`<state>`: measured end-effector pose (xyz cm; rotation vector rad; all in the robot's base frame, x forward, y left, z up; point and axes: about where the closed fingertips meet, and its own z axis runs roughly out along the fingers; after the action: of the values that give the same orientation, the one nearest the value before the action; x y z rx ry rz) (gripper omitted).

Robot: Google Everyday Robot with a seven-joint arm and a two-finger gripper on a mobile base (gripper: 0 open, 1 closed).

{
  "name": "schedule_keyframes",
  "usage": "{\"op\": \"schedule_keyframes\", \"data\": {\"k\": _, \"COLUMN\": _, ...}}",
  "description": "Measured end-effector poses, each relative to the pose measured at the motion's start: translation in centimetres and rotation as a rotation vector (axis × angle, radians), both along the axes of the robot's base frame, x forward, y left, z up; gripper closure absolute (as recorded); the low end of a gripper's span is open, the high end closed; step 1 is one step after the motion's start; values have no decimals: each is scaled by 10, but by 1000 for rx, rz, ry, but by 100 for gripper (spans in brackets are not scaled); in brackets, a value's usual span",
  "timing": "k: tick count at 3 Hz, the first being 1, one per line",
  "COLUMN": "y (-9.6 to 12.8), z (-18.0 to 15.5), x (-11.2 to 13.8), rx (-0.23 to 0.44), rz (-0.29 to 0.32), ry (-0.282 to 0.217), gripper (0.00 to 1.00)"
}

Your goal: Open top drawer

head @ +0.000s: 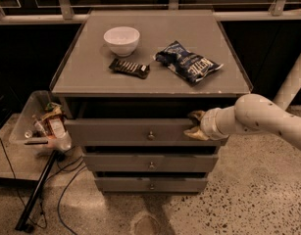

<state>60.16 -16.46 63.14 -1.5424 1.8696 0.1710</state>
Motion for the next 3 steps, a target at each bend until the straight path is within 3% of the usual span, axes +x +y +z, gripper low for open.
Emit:
{"op": "schedule_keyframes", "data": {"k": 1, "y": 0, "z": 8, "x": 1, "rx": 0, "rz": 0, "ry": 0, "gripper": 87}}
{"op": "schedule_keyframes", "data": {"k": 2, "y": 0, "z": 13, "x": 2, "rx": 0, "rz": 0, "ry": 0, "gripper": 100}}
{"op": "schedule_keyframes", "data": {"k": 3, "y": -4, "z": 11, "x": -10, "rx": 0, "rz": -5, "ry": -2, "gripper": 100}}
